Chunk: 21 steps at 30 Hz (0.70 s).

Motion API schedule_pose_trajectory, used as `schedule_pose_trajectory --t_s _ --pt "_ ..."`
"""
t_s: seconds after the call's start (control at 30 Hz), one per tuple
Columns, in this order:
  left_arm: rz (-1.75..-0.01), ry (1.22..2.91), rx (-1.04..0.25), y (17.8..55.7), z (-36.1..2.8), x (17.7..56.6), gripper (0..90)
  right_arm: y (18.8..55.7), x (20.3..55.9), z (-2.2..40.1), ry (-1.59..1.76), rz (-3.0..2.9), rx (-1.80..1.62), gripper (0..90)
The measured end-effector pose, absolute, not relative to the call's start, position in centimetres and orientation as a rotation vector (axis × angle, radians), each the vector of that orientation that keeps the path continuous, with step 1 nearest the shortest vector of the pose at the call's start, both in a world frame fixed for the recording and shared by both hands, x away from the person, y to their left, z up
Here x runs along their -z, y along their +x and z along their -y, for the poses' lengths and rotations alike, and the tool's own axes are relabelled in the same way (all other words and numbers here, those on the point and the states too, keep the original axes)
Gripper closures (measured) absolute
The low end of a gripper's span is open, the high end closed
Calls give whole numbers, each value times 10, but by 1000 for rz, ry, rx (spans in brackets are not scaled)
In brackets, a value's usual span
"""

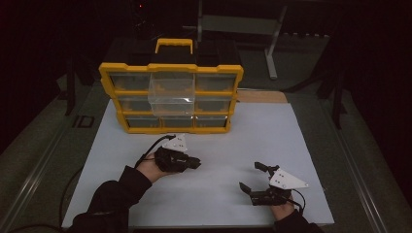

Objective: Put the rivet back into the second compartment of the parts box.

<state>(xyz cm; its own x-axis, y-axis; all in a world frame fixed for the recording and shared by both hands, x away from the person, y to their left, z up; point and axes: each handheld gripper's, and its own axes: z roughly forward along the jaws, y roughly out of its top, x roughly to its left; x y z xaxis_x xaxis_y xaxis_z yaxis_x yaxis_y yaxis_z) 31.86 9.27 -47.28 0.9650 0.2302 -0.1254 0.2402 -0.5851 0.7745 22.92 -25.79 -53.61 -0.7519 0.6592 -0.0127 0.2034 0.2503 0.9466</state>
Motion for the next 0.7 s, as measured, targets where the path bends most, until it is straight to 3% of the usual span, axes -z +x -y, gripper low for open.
schedule_pose_trajectory --t_s 0.7 --pt "-305 2152 -60 323 -119 408 812 229 536 258 789 -2119 -1511 106"
